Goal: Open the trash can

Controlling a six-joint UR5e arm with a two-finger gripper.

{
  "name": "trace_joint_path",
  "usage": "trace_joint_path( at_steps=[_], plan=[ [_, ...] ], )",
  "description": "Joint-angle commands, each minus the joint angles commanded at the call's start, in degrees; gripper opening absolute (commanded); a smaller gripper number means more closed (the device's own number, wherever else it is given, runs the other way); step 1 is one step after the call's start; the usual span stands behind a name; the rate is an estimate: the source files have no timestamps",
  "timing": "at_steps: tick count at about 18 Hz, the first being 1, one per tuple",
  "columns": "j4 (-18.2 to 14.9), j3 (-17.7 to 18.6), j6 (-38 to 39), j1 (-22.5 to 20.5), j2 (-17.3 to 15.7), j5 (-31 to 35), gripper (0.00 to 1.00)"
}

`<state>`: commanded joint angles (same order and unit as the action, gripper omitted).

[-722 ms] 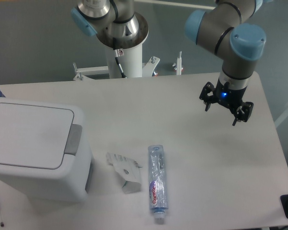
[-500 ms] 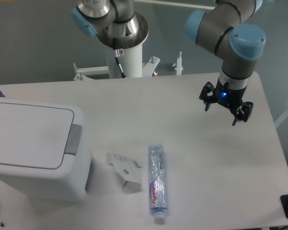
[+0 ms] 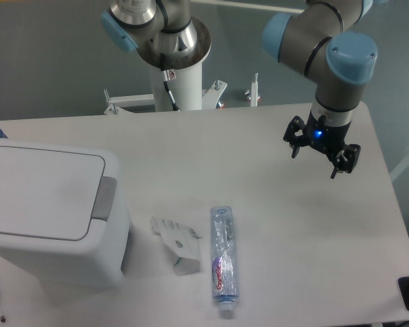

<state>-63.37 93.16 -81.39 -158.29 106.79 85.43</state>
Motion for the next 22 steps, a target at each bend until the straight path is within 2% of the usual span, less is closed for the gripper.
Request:
trace_joint_path(
  at_steps=[4, 10, 13, 17, 22],
  plan=[
    [0.09, 1.14, 0.17, -0.53, 0.0, -2.54, 1.0],
    [0.26, 0.88, 11.67, -0.09, 0.09, -4.57, 1.0],
    [0.26, 0.35, 13.36, 1.05, 0.35, -4.84, 1.0],
    [0.44, 0.26, 14.15, 0.88, 0.0, -11.32, 1.0],
    [0.26, -1.05, 18.27, 2.28, -0.17, -13.88, 1.0]
  ],
)
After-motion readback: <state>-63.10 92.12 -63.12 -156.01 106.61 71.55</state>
